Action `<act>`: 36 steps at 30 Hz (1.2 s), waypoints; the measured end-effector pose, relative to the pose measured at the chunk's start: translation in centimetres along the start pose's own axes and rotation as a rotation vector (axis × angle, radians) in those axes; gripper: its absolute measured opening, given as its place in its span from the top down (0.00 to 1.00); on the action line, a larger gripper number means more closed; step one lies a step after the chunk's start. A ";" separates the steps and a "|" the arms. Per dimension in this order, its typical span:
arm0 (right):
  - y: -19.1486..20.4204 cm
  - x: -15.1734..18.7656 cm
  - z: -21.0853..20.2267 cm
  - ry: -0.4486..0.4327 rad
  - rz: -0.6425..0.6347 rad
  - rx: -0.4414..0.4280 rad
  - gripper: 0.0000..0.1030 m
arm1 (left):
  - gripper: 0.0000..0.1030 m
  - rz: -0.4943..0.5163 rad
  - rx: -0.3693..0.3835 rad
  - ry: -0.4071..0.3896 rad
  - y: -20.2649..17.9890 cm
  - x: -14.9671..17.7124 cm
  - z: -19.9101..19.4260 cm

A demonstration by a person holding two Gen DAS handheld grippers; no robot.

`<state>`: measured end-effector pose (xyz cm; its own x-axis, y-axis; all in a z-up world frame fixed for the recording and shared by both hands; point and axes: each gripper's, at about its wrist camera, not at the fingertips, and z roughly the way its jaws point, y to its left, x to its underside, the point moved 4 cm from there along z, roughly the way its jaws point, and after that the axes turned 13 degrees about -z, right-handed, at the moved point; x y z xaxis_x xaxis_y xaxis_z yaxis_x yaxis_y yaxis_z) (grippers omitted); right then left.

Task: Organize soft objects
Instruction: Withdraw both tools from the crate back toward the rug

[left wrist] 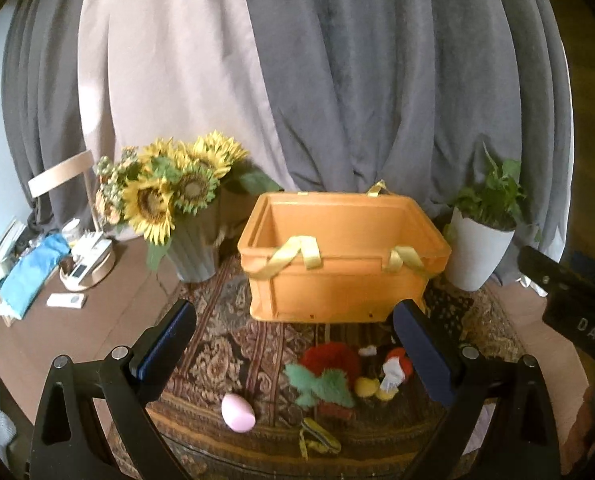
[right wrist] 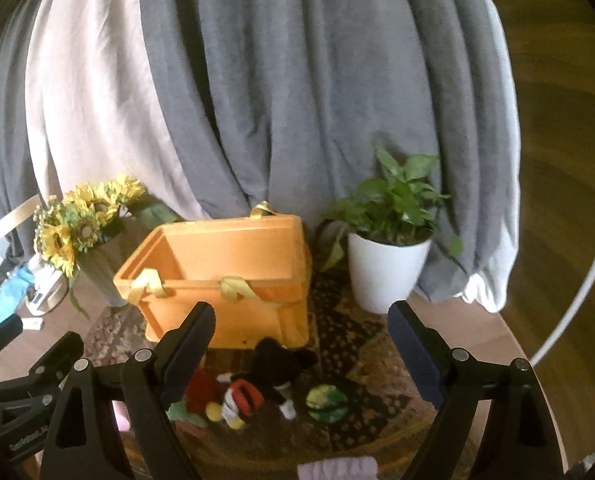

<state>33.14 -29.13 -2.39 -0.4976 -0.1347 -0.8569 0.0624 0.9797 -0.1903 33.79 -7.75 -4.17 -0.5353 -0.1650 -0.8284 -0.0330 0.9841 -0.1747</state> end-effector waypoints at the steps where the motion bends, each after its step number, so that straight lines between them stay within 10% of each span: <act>1: 0.0 0.4 -0.2 0.000 0.001 0.003 0.14 | 0.02 -0.004 -0.003 0.004 0.1 0.5 -0.1; 36: 1.0 15.8 4.7 0.327 0.052 -0.081 0.14 | 0.07 0.024 -0.064 0.252 0.7 13.9 5.4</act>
<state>29.43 -30.99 -18.37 -0.7473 -0.0429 -0.6631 0.0321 0.9944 -0.1005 30.88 -9.70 -18.73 -0.7300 -0.1281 -0.6714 -0.0670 0.9910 -0.1161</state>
